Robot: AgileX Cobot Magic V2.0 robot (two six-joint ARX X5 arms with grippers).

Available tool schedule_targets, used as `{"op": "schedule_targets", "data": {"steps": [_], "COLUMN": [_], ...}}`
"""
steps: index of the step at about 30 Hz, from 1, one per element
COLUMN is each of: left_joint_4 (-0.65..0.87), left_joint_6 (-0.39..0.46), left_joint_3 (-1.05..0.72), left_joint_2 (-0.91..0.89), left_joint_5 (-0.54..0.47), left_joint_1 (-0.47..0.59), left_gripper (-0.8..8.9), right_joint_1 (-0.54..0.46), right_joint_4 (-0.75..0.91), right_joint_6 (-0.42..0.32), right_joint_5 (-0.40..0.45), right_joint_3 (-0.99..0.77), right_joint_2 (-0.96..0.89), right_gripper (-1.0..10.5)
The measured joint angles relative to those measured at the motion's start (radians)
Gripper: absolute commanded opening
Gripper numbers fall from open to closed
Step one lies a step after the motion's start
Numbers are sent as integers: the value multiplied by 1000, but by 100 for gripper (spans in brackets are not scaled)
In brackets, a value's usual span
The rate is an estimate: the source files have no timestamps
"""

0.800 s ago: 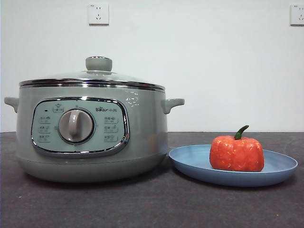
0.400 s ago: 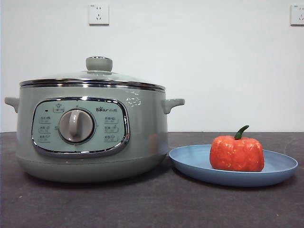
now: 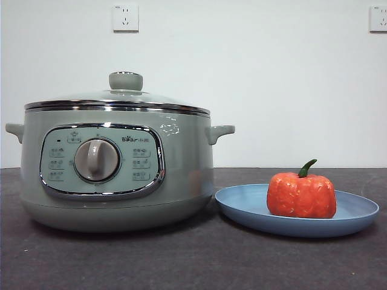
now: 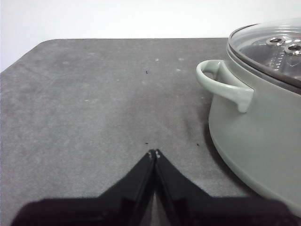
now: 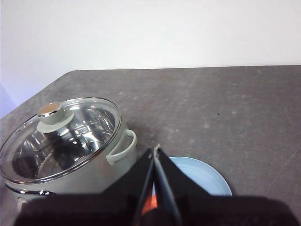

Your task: Take the pumpkin out from the steamer,put the pumpkin in the blue plate,close the lid

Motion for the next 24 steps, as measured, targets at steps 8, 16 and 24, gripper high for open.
{"op": "schedule_targets", "data": {"steps": [8, 16, 24], "left_joint_4": [0, 0, 0], "left_joint_6": [0, 0, 0], "left_joint_3": [0, 0, 0], "left_joint_2": [0, 0, 0], "left_joint_5": [0, 0, 0], "left_joint_1": [0, 0, 0], "left_gripper": [-3, -3, -3], "right_joint_1": [0, 0, -36], "right_joint_4": [0, -20, -19], "right_joint_6": [0, -3, -183], "right_joint_5": [0, 1, 22], "right_joint_3": [0, 0, -41], "right_joint_2": [0, 0, -49], "right_gripper": [1, 1, 1]}}
